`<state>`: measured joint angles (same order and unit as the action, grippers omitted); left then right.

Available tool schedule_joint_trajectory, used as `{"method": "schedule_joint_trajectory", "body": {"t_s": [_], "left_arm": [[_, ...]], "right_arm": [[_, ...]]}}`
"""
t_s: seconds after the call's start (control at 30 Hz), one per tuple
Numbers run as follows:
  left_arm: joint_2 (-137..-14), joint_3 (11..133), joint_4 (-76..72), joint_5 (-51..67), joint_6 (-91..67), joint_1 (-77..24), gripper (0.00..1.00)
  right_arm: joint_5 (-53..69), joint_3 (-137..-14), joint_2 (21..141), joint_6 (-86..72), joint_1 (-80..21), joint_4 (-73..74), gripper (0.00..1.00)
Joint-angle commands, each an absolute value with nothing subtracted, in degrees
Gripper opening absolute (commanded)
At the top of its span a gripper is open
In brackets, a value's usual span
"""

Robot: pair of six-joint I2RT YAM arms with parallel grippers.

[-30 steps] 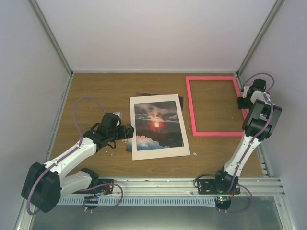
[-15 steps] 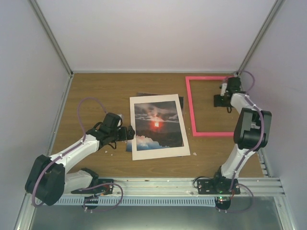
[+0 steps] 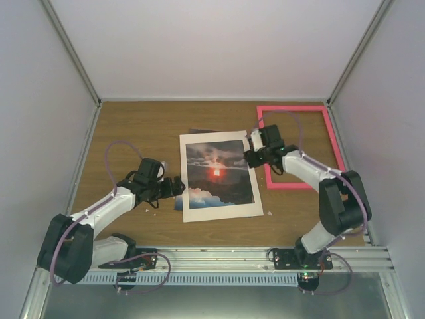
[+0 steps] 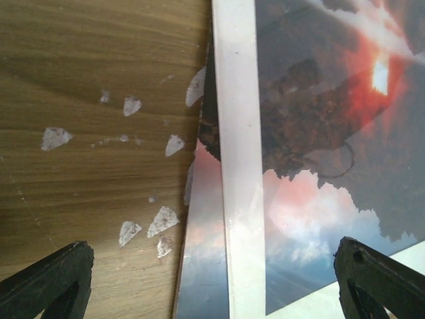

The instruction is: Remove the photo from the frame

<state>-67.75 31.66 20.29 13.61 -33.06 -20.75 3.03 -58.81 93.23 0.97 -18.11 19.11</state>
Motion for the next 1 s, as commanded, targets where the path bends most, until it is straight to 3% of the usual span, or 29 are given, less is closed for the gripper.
{"method": "schedule_joint_trajectory", "body": {"t_s": [0.0,0.5,0.97], "left_arm": [[-68.7,30.4,18.2,16.5,-33.8,-18.9,0.98],[-70.6,29.7,17.6,17.4,-33.2,-18.0,0.95],[-72.8,29.3,15.1,21.3,-32.4,-16.6,0.94]], "right_arm": [[3.4,-53.1,87.2,0.7,-27.2,12.0,0.71],[-4.1,-47.0,86.7,9.6,-58.6,6.1,0.77],[-9.9,-48.1,94.2,16.5,-71.1,7.4,0.78]]}}
